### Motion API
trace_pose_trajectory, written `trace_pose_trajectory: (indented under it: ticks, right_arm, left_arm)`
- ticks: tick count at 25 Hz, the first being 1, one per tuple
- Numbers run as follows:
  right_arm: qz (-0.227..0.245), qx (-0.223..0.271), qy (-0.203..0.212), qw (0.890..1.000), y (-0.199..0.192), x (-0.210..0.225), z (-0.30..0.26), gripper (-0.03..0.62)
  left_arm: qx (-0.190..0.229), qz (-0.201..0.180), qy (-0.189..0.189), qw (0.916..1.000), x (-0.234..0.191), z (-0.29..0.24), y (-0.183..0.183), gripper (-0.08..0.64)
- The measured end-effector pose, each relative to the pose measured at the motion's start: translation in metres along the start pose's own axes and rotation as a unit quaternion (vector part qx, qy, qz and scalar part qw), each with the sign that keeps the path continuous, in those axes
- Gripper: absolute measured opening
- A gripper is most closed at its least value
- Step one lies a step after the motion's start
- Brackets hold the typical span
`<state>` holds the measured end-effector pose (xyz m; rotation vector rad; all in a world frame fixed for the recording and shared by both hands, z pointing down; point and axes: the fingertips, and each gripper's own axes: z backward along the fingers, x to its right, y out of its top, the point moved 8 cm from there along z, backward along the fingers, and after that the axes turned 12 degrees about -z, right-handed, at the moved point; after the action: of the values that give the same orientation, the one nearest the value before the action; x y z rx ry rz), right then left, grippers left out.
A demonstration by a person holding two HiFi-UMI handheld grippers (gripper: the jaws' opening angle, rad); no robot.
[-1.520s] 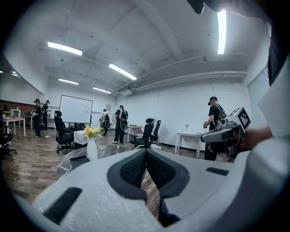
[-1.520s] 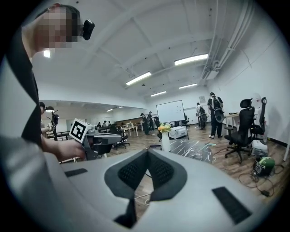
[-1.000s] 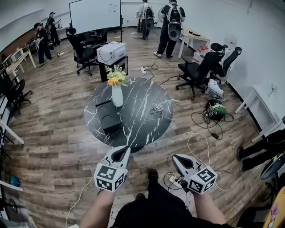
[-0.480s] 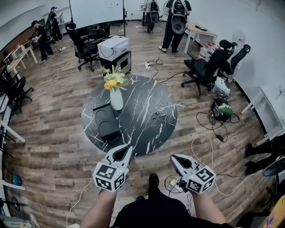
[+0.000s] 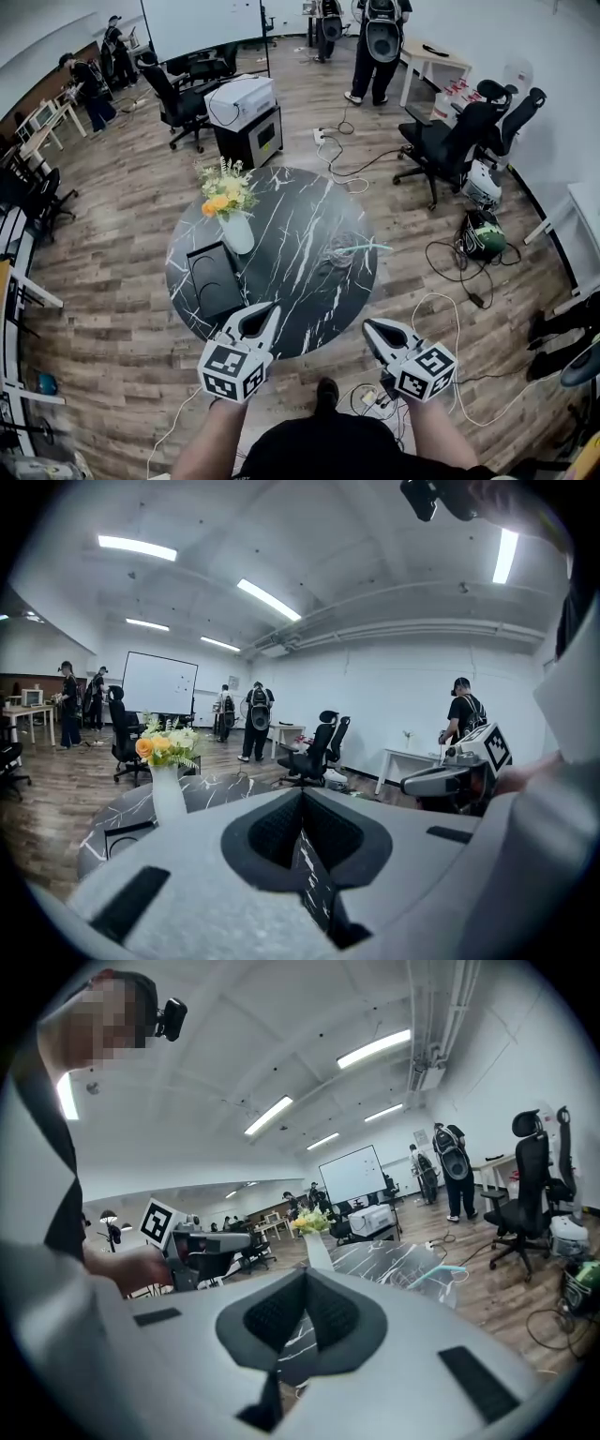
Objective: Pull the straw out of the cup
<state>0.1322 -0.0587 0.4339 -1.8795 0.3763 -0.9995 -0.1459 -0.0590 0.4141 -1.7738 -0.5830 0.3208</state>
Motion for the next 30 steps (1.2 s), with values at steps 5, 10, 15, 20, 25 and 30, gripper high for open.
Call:
trace_pose_trajectory:
  ticks: [5,10,15,20,25,30]
  right_arm:
    - [-0.002,-0.004,0.022,1.0,0.023,0.031,-0.022,0.006]
    - [-0.012,-0.014,0.032,0.999,0.036,0.045,-0.058,0.006]
    - [-0.013,-0.021,0.016,1.0,0.048,0.055,-0.097,0.006]
    - [0.003,-0.03,0.005,1.0,0.06,0.055,-0.132,0.006]
    - [0.001,-0.037,-0.008,0.999,0.064,0.057,-0.156,0.006]
    - [-0.007,-0.054,-0.025,0.998,0.051,0.067,-0.165,0.006]
  left_arm:
    - [-0.004,-0.009,0.013,0.9999,-0.01,-0.03,0.014,0.011]
    - [-0.002,-0.004,0.024,0.9997,-0.037,-0.048,0.016,0.011]
    - [-0.004,0.01,0.019,0.9998,-0.079,-0.073,0.009,0.011]
    - [0.0,0.014,0.002,0.9999,-0.11,-0.088,0.003,0.011]
    - [-0.009,0.023,-0.018,0.9995,-0.128,-0.103,-0.011,0.011]
    - [-0.017,0.022,-0.037,0.9989,-0.133,-0.12,-0.022,0.011]
